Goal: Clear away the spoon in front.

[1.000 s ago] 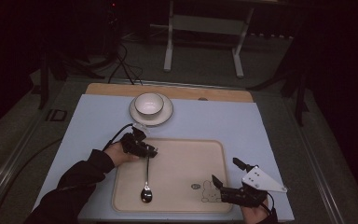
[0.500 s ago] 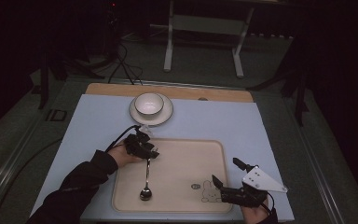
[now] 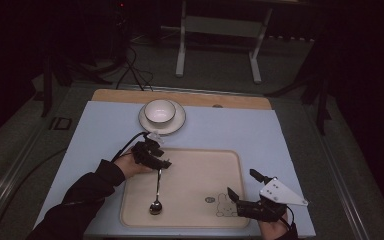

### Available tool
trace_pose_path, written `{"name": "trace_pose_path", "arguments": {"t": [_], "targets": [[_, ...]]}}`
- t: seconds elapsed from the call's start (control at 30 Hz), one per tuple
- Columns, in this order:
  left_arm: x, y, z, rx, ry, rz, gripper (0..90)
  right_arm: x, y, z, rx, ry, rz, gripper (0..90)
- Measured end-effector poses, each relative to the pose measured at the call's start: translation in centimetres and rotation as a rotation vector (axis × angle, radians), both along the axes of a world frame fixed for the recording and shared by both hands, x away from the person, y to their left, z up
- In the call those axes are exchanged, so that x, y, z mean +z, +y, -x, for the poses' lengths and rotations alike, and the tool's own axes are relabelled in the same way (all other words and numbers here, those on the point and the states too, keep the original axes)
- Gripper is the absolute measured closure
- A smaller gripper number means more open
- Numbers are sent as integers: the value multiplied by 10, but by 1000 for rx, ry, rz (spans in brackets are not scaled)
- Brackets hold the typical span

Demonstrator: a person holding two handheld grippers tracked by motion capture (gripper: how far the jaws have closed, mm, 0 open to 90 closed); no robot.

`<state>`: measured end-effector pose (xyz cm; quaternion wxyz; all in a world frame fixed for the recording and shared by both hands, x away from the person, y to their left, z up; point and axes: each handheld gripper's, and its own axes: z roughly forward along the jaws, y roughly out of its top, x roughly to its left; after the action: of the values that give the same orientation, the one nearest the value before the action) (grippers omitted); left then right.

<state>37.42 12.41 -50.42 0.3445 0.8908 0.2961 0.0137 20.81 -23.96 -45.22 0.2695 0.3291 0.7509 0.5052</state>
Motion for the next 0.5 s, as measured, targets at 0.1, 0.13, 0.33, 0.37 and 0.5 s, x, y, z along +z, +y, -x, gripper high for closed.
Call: {"name": "trace_pose_path", "arguments": {"t": [0.1, 0.13, 0.33, 0.37, 0.5], "targets": [[2, 2, 1, -13, 19, 29, 283, 0, 0, 0, 0, 1, 0, 109], [7, 7, 3, -27, 48, 101, 217, -1, 1, 0, 6, 7, 4, 109], [13, 12, 9, -36, 49, 152, 87, -1, 0, -1, 5, 7, 0, 109], [15, 12, 12, -32, 29, 142, 30, -1, 0, -1, 5, 8, -1, 109], [21, 15, 18, -22, -19, 146, 10, -1, 0, -1, 5, 5, 0, 109]]}}
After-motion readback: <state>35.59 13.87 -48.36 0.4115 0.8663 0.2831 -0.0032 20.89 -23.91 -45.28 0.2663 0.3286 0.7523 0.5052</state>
